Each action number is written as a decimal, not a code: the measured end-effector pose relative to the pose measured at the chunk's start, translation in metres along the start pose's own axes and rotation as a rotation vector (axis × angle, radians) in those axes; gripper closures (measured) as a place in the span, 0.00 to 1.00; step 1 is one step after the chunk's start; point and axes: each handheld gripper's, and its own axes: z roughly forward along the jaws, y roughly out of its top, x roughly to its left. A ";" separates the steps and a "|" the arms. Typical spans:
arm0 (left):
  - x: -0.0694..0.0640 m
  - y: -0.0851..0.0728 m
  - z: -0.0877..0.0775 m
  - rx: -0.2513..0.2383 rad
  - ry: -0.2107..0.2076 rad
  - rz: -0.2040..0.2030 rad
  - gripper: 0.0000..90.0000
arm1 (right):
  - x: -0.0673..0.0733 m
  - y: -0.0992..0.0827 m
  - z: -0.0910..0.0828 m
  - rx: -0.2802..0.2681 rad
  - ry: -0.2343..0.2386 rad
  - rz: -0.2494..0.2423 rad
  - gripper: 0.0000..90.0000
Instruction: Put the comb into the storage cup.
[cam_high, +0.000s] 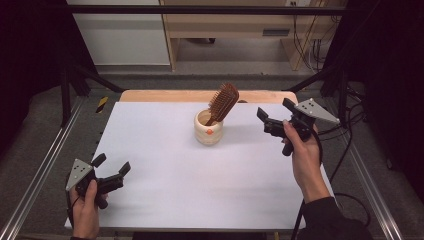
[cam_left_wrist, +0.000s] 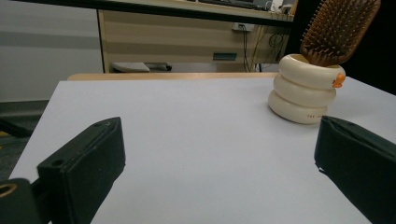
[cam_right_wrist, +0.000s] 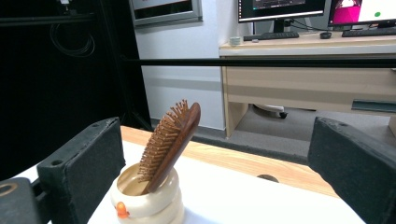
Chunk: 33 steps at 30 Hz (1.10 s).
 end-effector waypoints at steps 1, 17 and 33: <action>0.000 0.000 0.000 0.000 0.000 0.002 0.02 | -0.001 0.000 -0.002 -0.001 0.000 0.002 0.04; 0.001 0.001 -0.001 -0.006 -0.001 0.001 0.02 | -0.016 -0.013 -0.029 -0.003 -0.019 0.014 0.04; 0.002 0.001 -0.003 -0.019 0.001 -0.001 0.02 | -0.023 -0.032 -0.052 0.011 -0.023 -0.017 0.04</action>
